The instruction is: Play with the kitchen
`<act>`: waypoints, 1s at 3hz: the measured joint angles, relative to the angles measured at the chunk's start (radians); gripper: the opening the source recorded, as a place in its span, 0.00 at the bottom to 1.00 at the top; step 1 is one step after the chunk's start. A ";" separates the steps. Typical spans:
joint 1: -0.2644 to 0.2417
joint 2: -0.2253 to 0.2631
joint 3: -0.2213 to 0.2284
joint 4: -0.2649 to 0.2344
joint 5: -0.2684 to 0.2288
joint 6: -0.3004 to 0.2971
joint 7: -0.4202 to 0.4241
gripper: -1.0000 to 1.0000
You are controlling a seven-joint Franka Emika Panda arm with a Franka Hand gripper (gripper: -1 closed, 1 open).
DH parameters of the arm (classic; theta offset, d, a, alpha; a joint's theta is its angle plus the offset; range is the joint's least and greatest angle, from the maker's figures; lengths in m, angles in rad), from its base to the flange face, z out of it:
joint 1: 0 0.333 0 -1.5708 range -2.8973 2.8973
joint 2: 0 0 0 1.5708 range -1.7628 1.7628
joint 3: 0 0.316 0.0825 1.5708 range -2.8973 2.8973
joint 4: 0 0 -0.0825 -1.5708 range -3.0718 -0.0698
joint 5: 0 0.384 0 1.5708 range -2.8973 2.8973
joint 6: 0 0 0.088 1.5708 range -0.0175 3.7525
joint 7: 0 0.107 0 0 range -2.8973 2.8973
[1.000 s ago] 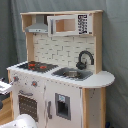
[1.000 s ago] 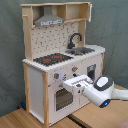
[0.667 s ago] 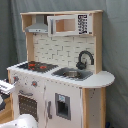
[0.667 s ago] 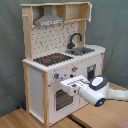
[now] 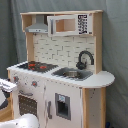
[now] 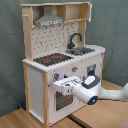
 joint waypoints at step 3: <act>-0.095 0.009 -0.026 0.049 0.030 0.125 0.006 0.00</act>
